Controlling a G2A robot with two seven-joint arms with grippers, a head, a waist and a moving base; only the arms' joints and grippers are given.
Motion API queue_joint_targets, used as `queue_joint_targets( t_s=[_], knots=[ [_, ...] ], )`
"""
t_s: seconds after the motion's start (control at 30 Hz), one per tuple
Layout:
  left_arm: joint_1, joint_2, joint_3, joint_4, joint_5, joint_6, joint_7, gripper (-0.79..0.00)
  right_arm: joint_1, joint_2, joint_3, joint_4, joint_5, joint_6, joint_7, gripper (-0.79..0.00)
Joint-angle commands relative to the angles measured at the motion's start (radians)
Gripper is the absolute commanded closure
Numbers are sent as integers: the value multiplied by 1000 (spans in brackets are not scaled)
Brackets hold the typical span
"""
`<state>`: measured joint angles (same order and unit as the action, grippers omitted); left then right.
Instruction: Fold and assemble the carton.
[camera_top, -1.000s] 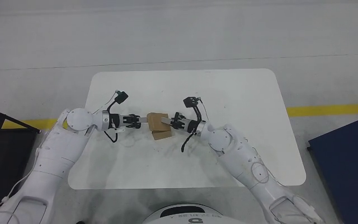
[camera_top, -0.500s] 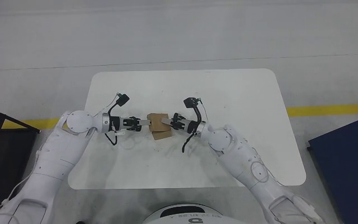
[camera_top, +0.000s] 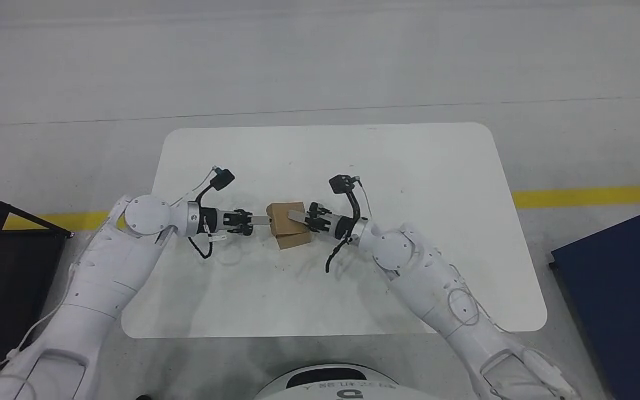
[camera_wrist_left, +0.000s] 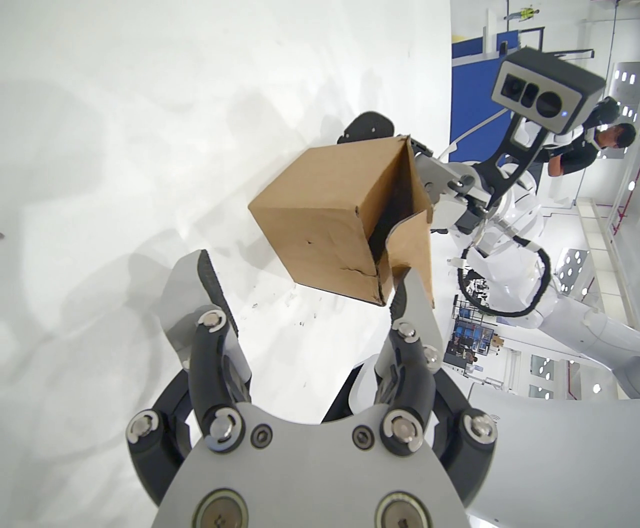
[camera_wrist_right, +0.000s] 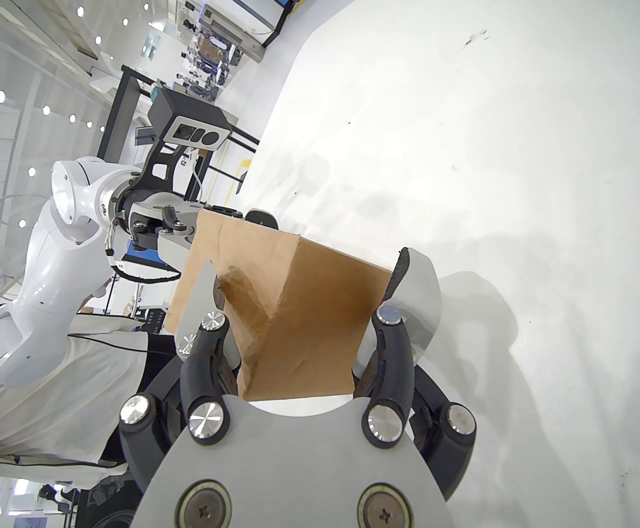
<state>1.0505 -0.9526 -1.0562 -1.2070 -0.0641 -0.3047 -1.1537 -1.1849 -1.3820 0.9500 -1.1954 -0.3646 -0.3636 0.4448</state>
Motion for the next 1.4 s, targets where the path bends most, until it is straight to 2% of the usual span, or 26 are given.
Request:
queue_joint_targets(
  t_s=[0.0,0.5,0.57,0.67,0.77,0.9,1.17,1.37],
  knots=[
    [-2,-1,5,-3,7,3,1,-668,0,0,-1,0,2,-1,-1,-591],
    [-40,-16,47,15,22,14,4,-686,3,-3,-16,5,15,-13,0,-610],
    [-41,-16,47,17,21,13,6,-714,3,-2,-16,1,8,-12,-4,-619],
    [-42,-16,45,17,22,12,7,-751,1,-1,-14,-6,-1,-13,-11,-674],
    [-40,-15,41,15,21,10,8,-760,-1,0,-11,-8,0,-12,-16,-686],
    [-36,-13,38,9,23,10,11,-763,-2,1,-10,-9,8,-18,-17,-686],
    [-38,-16,48,9,26,23,9,-748,1,-1,-14,-9,36,-39,-7,-616],
    [-49,-21,59,21,25,20,9,-760,5,0,-20,-21,9,-27,-5,-680]
  ],
)
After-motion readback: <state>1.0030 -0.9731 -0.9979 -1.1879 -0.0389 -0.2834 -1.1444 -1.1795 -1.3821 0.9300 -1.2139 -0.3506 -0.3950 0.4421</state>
